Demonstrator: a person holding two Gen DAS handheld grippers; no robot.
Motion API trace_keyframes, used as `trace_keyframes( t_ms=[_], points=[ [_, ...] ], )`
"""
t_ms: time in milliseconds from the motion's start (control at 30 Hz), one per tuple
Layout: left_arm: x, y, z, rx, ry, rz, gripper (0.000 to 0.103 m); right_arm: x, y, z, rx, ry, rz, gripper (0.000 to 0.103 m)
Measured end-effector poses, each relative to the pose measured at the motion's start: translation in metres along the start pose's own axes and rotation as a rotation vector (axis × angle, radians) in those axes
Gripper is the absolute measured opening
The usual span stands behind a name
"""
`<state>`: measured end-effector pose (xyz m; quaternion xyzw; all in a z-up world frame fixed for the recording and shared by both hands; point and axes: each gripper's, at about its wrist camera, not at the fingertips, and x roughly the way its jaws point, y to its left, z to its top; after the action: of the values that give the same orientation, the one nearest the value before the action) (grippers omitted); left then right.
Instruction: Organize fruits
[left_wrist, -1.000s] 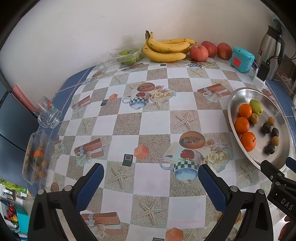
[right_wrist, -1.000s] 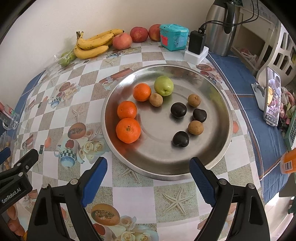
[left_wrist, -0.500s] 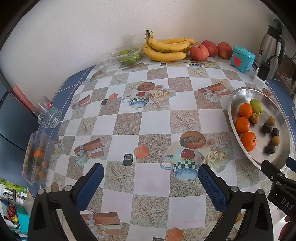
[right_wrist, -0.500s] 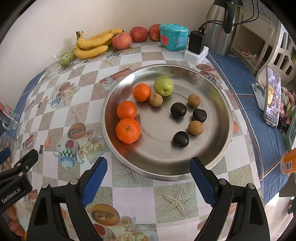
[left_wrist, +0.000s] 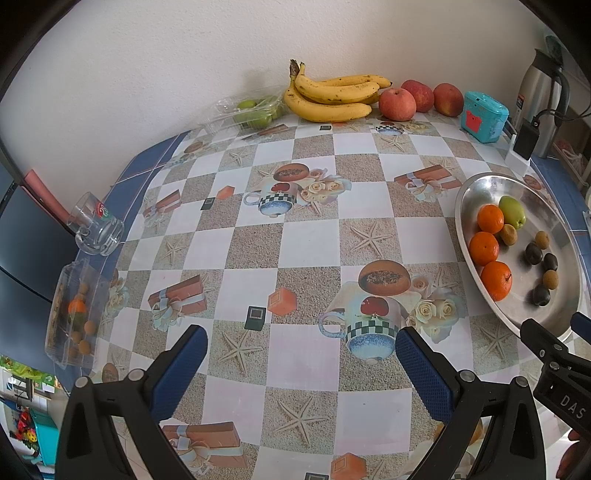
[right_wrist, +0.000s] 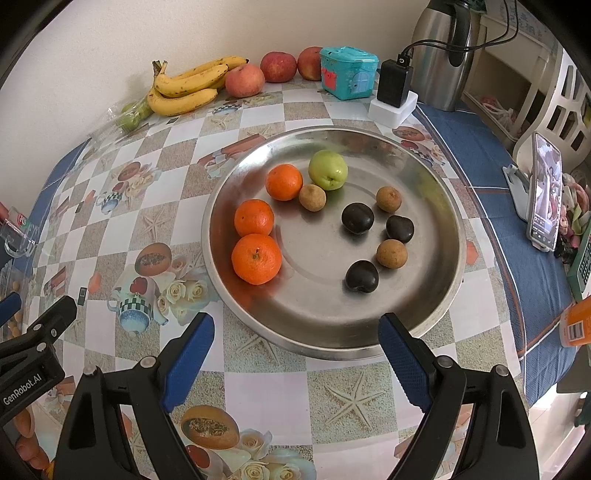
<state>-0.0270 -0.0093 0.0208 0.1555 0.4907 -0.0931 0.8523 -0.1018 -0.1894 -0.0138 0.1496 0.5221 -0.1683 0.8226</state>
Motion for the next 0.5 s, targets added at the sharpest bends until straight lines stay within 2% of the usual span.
trace_keyframes(
  t_ms=[500],
  points=[
    [-0.0014, -0.0003, 0.0005, -0.002, -0.003, -0.004, 0.103, 0.0004, 0.0002, -0.0002, -0.002, 0.0, 0.0, 0.091]
  ],
)
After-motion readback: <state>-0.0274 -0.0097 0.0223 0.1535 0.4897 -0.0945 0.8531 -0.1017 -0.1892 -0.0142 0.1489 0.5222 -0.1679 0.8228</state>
